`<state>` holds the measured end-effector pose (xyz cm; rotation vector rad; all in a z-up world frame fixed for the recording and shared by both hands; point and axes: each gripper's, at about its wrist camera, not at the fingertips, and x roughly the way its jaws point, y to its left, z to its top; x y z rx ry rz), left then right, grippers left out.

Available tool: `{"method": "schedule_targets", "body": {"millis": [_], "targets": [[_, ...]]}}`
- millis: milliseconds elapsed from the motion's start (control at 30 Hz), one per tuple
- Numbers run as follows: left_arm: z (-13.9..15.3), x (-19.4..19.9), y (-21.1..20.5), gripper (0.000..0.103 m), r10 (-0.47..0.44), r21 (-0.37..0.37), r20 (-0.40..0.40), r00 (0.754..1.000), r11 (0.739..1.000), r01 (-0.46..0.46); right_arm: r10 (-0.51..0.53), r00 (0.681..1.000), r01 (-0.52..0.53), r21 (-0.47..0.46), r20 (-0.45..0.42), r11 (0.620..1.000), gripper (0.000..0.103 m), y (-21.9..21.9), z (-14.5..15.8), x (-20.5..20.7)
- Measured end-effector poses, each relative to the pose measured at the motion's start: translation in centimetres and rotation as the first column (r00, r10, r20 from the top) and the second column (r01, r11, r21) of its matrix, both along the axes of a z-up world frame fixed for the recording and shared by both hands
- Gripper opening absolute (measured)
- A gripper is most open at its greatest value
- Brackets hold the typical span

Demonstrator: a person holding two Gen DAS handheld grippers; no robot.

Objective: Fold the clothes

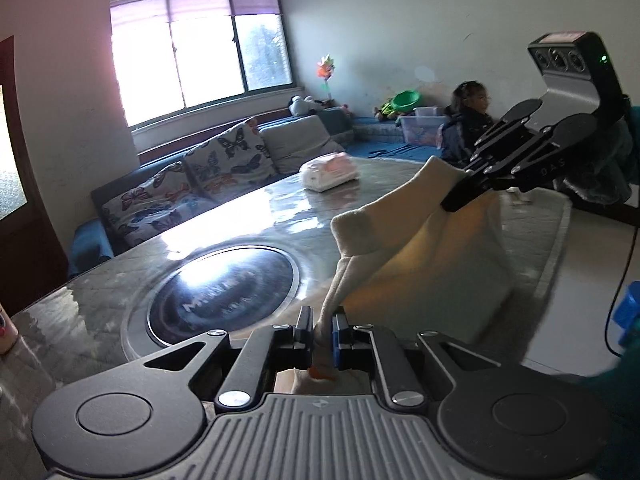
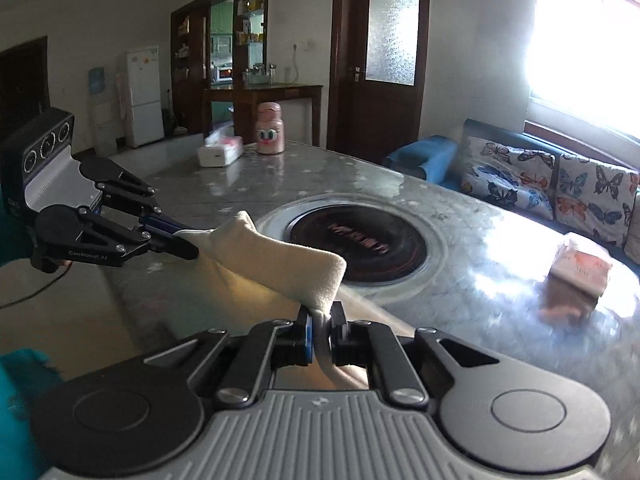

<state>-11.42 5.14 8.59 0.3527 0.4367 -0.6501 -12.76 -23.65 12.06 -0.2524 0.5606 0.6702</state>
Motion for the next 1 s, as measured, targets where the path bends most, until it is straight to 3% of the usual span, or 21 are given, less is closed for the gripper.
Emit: {"method": "schedule_targets", "body": {"millis": [133,200,333,467,633,1000], "targets": [[-1.6,5.8,-0.4,0.01,0.057,-0.004,-0.052,0.997,0.998,-0.057,-0.036,0.999,0.036,-0.038,-0.022,0.999,0.007,1.0,-1.7,5.3],[-3.1,8.4,-0.8,0.011,0.094,-0.004,-0.1,0.99,0.995,-0.095,-0.074,0.997,0.074,-0.026,-0.026,0.997,0.008,0.8,-2.8,5.8],[-6.3,10.7,-1.8,0.013,0.167,0.056,-0.115,0.979,0.985,-0.161,-0.151,0.988,0.151,0.0,-0.033,0.988,0.013,0.3,-4.8,6.5],[-7.3,10.9,-1.5,0.016,0.202,0.052,-0.125,0.971,0.979,-0.196,-0.227,0.973,0.229,0.025,-0.043,0.973,0.022,-0.3,-6.9,7.2],[-7.1,10.7,-1.7,0.016,0.215,0.062,-0.118,0.969,0.976,-0.209,-0.294,0.954,0.297,0.044,-0.062,0.954,0.026,-1.2,-8.6,7.6],[-7.0,11.0,-2.3,0.016,0.234,0.082,-0.115,0.965,0.971,-0.225,-0.341,0.932,0.349,0.042,-0.125,0.936,0.026,-4.0,-9.5,7.0]]}}
